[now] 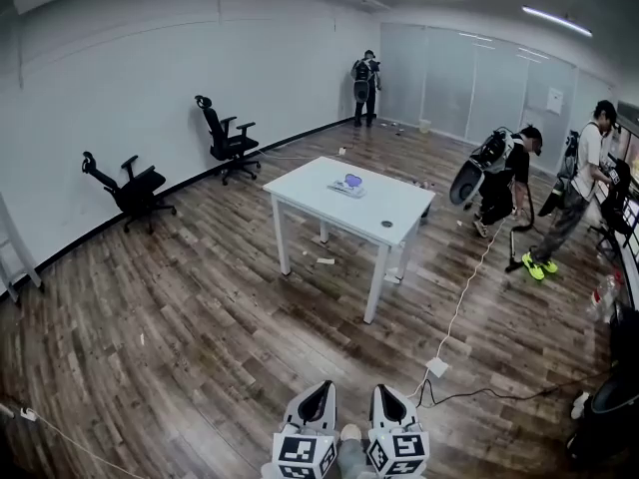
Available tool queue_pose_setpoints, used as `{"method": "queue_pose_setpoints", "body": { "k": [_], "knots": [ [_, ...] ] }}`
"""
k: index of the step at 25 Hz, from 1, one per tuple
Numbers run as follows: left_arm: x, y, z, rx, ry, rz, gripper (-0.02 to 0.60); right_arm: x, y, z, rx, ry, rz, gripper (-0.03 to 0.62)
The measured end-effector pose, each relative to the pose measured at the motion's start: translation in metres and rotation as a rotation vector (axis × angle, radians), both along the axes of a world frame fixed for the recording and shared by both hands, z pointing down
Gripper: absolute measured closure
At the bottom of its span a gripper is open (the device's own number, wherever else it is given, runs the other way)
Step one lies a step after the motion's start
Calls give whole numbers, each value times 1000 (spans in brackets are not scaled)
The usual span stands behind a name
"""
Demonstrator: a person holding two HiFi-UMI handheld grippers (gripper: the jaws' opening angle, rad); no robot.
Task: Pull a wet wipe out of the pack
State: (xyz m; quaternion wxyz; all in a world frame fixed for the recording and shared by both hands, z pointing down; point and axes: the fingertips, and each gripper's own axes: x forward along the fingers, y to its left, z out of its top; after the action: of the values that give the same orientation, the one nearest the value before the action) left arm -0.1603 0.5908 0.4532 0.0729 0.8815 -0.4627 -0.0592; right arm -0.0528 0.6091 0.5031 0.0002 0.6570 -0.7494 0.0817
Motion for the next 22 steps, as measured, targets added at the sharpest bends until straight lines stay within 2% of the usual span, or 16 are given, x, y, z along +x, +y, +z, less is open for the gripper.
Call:
{"method": "queue_pose_setpoints", "body": {
  "k": [5,11,18,22],
  "knots": [
    [2,-10,-2,13,4,-7,581,0,-10,-2,9,11,-13,585],
    [9,-18,8,-32,-28,5,581,9,-19,4,-8,6,-3,585],
    [17,-40,12,-37,-35,7,581,16,-45,6,-12,4,-8,585],
    [30,-57,17,-54,-31,24,581,34,-61,3,-10,2,16,585]
  ]
}}
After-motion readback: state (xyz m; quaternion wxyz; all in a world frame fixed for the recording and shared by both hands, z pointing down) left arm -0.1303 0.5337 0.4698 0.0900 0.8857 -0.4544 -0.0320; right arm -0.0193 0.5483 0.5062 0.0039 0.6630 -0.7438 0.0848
